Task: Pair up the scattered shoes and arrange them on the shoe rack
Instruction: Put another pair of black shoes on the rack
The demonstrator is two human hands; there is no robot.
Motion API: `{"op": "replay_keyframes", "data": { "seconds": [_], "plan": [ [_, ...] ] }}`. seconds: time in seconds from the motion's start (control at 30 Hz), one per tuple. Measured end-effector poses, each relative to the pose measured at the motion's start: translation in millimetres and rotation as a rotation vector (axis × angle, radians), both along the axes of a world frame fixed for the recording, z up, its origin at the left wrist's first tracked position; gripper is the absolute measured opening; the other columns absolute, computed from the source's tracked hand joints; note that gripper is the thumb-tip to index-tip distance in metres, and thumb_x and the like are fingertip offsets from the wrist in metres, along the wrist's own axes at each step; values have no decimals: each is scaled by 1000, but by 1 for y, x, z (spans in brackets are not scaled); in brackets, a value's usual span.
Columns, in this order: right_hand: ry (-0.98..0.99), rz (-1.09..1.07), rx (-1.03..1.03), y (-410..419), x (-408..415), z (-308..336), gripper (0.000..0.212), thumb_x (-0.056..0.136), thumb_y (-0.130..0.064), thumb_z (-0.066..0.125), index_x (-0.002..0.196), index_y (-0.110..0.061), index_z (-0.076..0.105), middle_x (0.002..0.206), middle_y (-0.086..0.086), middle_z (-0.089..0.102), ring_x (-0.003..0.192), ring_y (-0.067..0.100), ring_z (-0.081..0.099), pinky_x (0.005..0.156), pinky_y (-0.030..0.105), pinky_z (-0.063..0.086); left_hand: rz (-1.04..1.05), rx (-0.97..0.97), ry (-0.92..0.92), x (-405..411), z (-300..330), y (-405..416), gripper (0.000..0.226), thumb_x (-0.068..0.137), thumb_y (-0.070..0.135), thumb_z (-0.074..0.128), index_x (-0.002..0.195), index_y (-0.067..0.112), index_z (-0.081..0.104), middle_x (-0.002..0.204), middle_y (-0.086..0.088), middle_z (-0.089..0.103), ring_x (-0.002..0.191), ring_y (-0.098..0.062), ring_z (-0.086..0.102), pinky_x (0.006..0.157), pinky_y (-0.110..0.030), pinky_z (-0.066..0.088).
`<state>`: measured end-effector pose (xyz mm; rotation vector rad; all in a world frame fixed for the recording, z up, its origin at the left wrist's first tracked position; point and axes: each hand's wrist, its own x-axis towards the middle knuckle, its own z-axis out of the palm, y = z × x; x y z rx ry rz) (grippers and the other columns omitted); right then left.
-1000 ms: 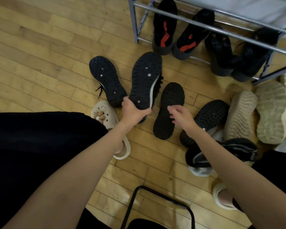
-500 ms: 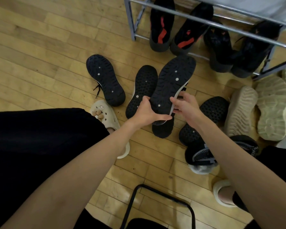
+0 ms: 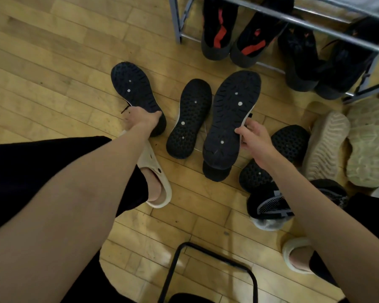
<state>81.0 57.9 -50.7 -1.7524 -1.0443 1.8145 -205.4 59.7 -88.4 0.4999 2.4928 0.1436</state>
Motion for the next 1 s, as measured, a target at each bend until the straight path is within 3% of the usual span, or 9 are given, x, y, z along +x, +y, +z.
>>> {"op": "replay_keyframes", "data": {
  "seconds": [0.1, 0.3, 0.4, 0.5, 0.57, 0.7, 0.77, 0.9, 1.0],
  "plan": [
    [-35, -43, 14, 7, 7, 3, 31, 95, -10, 51, 126, -11, 54, 110, 0, 65, 101, 14, 63, 83, 29, 54, 73, -48, -34, 1, -14, 3, 114, 55, 72, 75, 137, 3, 37, 133, -16, 53, 121, -33, 52, 100, -46, 46],
    [-93, -60, 122, 28, 34, 14, 23, 92, -8, 50, 112, -17, 59, 104, -3, 66, 100, 13, 63, 86, 31, 53, 113, -17, 8, 11, -15, 7, 120, 42, 81, 66, 133, 5, 45, 126, -15, 57, 113, -33, 56, 95, -47, 48],
    [-115, -70, 138, 31, 40, 17, 27, 89, -9, 51, 114, -16, 60, 108, -1, 66, 105, 17, 63, 90, 34, 52, 261, 178, -99, 23, 3, 11, 123, 34, 83, 58, 131, 7, 50, 125, -10, 58, 113, -30, 56, 95, -44, 50],
    [-103, -85, 136, 30, 42, 19, 28, 89, -10, 50, 115, -13, 60, 111, 3, 66, 106, 19, 62, 91, 35, 52, 471, 450, -295, 41, 26, 17, 113, 40, 75, 70, 129, 9, 50, 126, -8, 58, 114, -26, 57, 96, -38, 51],
    [-67, -107, 138, 27, 42, 25, 25, 90, -10, 50, 112, -13, 62, 110, 4, 66, 105, 18, 62, 88, 33, 52, 412, 525, -321, 55, 38, 10, 98, 52, 67, 76, 127, 9, 48, 125, -9, 57, 115, -26, 57, 94, -36, 51],
    [85, -251, 67, 12, 46, 31, 15, 79, -12, 56, 93, -9, 61, 95, 6, 65, 92, 20, 62, 82, 34, 51, 48, 548, -271, 92, 47, -33, 90, 63, 46, 84, 134, 16, 38, 135, -5, 43, 124, -21, 44, 96, -34, 41],
    [201, -324, 2, 4, 50, 33, 27, 70, -16, 59, 93, -4, 58, 98, 15, 62, 94, 29, 60, 85, 39, 49, 23, 554, -397, 107, 48, -46, 92, 62, 37, 87, 138, 22, 37, 138, 0, 44, 127, -18, 43, 98, -33, 40],
    [361, -324, -148, -14, 64, 36, 27, 86, -9, 37, 87, -6, 63, 81, 8, 71, 74, 23, 68, 71, 29, 55, 13, 491, -590, 126, 43, -62, 99, 56, 34, 92, 138, 24, 37, 140, 1, 44, 128, -18, 43, 100, -32, 40],
    [392, -289, -217, -23, 73, 33, 31, 83, -11, 38, 92, -7, 67, 91, 11, 70, 84, 28, 65, 84, 38, 50, 11, 445, -605, 136, 36, -73, 94, 57, 29, 93, 134, 20, 41, 136, -2, 48, 126, -20, 46, 104, -38, 44]
  ]
}}
